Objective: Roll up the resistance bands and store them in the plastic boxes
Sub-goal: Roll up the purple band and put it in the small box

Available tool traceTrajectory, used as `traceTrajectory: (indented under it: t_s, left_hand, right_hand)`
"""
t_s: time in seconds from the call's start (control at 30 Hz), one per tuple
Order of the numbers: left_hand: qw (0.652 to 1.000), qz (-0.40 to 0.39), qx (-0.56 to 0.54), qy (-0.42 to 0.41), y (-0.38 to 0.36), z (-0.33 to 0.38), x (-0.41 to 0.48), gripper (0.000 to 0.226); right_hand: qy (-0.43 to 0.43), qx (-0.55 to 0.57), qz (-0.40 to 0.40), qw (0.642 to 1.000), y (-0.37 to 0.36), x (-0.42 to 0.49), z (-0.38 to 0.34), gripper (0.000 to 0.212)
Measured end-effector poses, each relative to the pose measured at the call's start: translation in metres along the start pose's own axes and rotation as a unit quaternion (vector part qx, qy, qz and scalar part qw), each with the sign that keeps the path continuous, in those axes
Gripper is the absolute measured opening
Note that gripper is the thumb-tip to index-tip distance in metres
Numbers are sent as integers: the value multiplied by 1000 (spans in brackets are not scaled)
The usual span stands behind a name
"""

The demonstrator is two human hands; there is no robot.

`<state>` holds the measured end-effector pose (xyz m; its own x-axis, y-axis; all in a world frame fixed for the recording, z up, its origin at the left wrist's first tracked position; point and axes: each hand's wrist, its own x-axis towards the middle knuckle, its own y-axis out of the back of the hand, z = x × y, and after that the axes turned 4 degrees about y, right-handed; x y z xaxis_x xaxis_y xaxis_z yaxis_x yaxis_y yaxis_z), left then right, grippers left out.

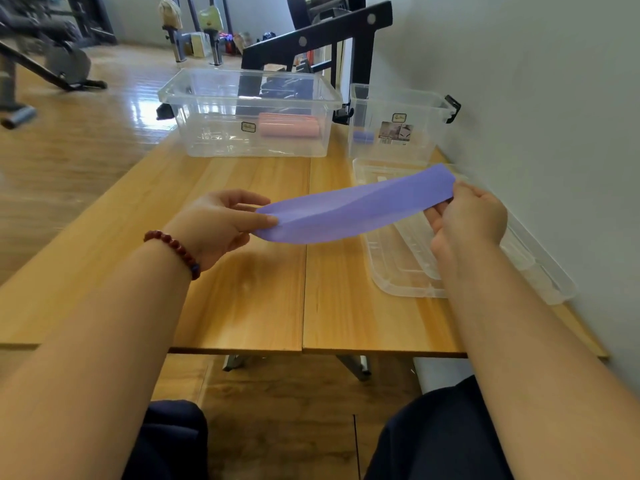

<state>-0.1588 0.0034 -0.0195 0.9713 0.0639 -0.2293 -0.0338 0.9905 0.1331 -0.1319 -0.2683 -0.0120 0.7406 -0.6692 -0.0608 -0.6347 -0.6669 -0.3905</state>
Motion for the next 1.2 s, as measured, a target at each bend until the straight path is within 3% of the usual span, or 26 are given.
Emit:
traceTrajectory:
  t_s: [0.17, 0.37, 0.47, 0.53, 0.6, 0.67, 0.73, 0.9, 1.0, 1.2]
  left_hand:
    - [986, 75, 141, -58, -5, -5, 2, 13]
    - [994, 21, 104, -14, 6, -4, 1, 14]
    - [990, 45, 107, -80, 4, -3, -1, 13]
    - [976, 50, 157, -145, 2, -1, -4, 10]
    - [954, -2, 237, -183, -1, 0, -6, 9]
    - [918, -46, 340, -197, -5, -3, -6, 20]
    - [885, -27, 422, -196, -9, -7, -3, 32]
    - [867, 6, 462, -188, -11, -13, 3, 43]
    - [840, 6, 513, -177, -13, -14, 6, 39]
    - [834, 10, 524, -174, -16, -18, 10, 35]
  right_hand:
    - [4, -18, -10, 1000, -3, 0, 4, 13]
    - [5, -54, -26, 998, -4, -2, 9, 18]
    - [9, -63, -25, 998, -3, 0, 10, 15]
    - [12, -65, -25, 998, -3, 1, 10, 13]
    - [11, -61, -23, 998, -3, 2, 11, 13]
    - [6, -56, -23, 998, -3, 2, 10, 12]
    - [4, -57, -24, 998, -3, 4, 10, 11]
    - [4, -70, -25, 997, -2, 6, 12, 10]
    - [3, -68, -24, 997, -2, 7, 12, 14]
    - [14, -70, -30, 997, 0, 9, 13, 19]
